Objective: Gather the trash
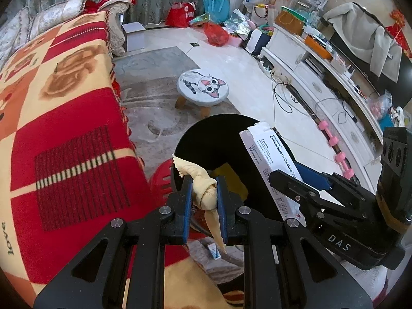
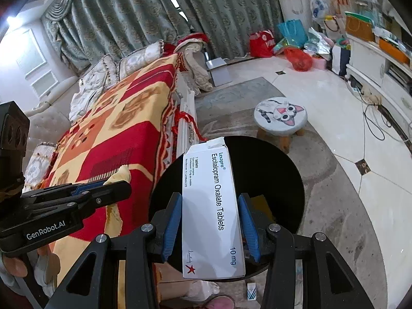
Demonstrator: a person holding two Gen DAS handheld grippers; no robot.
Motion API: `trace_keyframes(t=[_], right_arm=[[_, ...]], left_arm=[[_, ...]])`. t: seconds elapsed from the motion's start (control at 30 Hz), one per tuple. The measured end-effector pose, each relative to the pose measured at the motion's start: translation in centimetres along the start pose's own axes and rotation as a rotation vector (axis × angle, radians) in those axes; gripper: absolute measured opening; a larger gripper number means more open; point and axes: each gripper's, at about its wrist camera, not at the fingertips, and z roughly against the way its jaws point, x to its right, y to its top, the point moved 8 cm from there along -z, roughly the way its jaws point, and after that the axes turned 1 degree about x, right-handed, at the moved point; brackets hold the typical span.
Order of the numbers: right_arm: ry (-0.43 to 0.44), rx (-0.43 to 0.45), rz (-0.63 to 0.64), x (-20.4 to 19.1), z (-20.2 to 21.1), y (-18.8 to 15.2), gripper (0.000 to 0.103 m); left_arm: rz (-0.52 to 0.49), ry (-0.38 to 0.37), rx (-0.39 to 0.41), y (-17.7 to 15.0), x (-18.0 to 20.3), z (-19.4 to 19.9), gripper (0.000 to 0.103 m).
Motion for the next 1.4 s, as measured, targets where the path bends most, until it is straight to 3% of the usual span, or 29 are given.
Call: trace_keyframes(t=[0.4, 0.47, 0.53, 0.6, 0.73, 1.17, 1.4], right_arm=[[-0.003, -0.009, -0.052, 1.0, -1.5, 0.4, 0.045], [-0.009, -0.012, -0.049, 1.1, -1.6, 0.4, 0.045], [-0.013, -0.013, -0.053, 1.1, -1.6, 0.5, 0.049], [-0.022, -0.011, -0.059, 1.2, -1.4, 0.4, 0.058], [-0.026, -0.003, -0.062, 1.0, -0.9, 0.2, 0.061], [-0.117, 0.109, 0.049, -2.5, 3.6, 0.3, 0.066], [-0.139, 0.184, 0.054, -3.7, 6.2, 1.3, 0.067]], left_arm=[[-0.009, -0.014, 0.01, 0.5, 0.3, -1.6, 0.018], [-0.011, -0.015, 0.012, 0.5, 0.3, -1.7, 0.024], [-0.012, -0.022, 0.014, 0.5, 0.2, -1.6, 0.044], [-0.006, -0.031, 0.024, 0.5, 0.1, -1.5, 0.055], [0.008, -0.021, 0.031, 0.4, -0.4, -0.9, 0.056], [-0.049, 0.144, 0.191, -0.4, -1.8, 5.4, 0.056], [-0.034, 0.142, 0.276, -0.6, -2.3, 8.6, 0.056]])
